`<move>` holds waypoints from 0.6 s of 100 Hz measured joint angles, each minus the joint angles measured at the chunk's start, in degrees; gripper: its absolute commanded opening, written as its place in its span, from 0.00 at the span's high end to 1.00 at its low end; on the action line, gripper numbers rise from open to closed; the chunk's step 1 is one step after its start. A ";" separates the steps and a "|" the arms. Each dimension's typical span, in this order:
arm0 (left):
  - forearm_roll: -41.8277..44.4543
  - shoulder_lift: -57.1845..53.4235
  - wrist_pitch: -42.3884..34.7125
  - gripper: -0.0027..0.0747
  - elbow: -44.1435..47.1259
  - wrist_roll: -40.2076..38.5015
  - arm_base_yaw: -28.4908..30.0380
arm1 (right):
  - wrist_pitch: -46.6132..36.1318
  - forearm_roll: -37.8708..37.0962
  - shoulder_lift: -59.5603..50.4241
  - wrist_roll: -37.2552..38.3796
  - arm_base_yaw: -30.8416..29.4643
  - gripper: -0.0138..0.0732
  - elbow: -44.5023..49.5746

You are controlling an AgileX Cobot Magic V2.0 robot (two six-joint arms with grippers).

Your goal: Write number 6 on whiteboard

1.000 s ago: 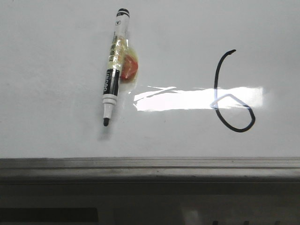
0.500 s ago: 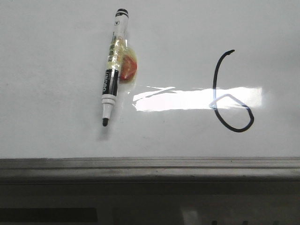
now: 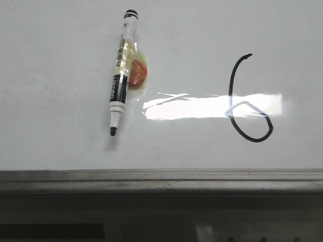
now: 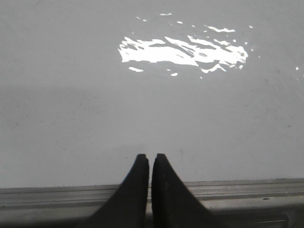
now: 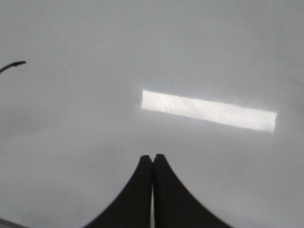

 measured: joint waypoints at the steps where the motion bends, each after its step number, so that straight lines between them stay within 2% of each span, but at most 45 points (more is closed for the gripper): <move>1: 0.00 0.00 0.00 0.99 0.00 0.00 0.00 | 0.49 0.00 -0.41 0.00 -0.22 0.92 0.00; 19: 0.00 0.00 0.00 0.99 0.00 0.00 0.00 | 12.22 0.13 -1.37 0.13 -2.46 0.92 -0.10; 60: 0.00 0.00 0.00 0.99 0.00 0.00 0.00 | 12.43 0.13 -1.42 0.27 -3.37 0.92 -0.10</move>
